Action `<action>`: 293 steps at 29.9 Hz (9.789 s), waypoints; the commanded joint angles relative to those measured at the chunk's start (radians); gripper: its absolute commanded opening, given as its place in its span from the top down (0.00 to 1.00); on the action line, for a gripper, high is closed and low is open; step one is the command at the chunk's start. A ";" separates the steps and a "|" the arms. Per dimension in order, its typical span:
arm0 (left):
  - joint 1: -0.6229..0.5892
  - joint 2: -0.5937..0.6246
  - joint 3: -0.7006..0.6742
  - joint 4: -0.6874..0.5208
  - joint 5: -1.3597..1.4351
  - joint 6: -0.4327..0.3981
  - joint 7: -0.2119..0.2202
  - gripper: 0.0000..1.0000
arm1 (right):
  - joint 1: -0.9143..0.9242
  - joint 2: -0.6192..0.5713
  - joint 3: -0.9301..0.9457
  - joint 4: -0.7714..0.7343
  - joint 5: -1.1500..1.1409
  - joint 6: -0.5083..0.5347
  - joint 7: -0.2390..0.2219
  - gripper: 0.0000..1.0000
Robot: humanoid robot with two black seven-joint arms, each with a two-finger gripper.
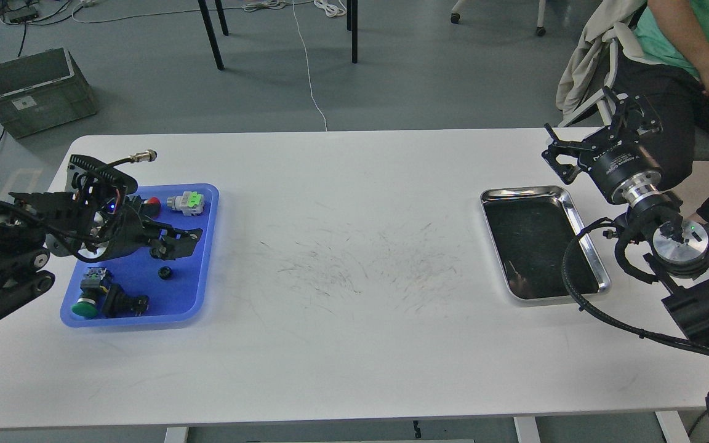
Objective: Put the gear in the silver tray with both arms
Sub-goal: 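Lower the left gripper into the blue tray and grasp a black gear, then carry the black gear with the left gripper toward the table center, then open the left gripper to set the gear on the table, withdraw, then swing the right gripper toward the black gear on the table, then lower the right gripper onto the black gear and close it, then lift the gear with the right gripper and pull it back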
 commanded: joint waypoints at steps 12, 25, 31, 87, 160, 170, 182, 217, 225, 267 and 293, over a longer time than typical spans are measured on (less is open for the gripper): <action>0.059 -0.075 0.001 0.156 0.001 0.007 -0.013 0.06 | 0.000 0.020 -0.003 -0.034 0.000 0.011 0.001 0.01; 0.070 -0.092 0.001 0.229 -0.005 0.009 -0.024 0.25 | 0.006 0.020 -0.002 -0.011 0.002 0.014 0.000 0.01; 0.071 -0.099 0.001 0.248 -0.003 0.009 -0.024 0.39 | 0.006 0.020 -0.002 -0.006 0.002 0.014 0.000 0.01; -0.269 -0.582 0.027 -0.020 -0.166 -0.013 0.223 0.93 | -0.002 0.006 0.021 -0.028 0.006 0.009 0.003 0.01; -0.022 -0.646 -0.797 0.264 -1.132 0.415 0.106 0.03 | 0.438 -0.188 -0.568 0.102 -0.377 -0.012 -0.069 0.01; 0.062 -0.439 -0.791 0.426 -1.578 0.220 0.028 0.03 | 0.630 -0.264 -0.805 0.431 -0.795 -0.014 -0.151 0.01; 0.148 -0.412 -0.791 0.471 -1.588 0.075 -0.043 0.03 | 0.938 -0.100 -1.345 0.561 -1.110 0.017 -0.250 0.01; 0.183 -0.376 -0.800 0.451 -1.591 0.092 -0.070 0.03 | 0.724 0.261 -1.464 0.296 -1.054 -0.011 -0.275 0.04; 0.183 -0.376 -0.800 0.451 -1.591 0.092 -0.075 0.03 | 0.724 0.263 -1.467 0.268 -1.060 -0.009 -0.275 0.25; 0.179 -0.333 -0.802 0.451 -1.591 0.110 -0.099 0.03 | 0.938 0.008 -0.858 0.363 -1.040 -0.046 -0.203 0.99; 0.179 -0.317 -0.788 0.451 -1.580 0.130 -0.093 0.03 | 0.606 -0.485 -0.861 0.483 -1.227 -0.046 -0.200 0.98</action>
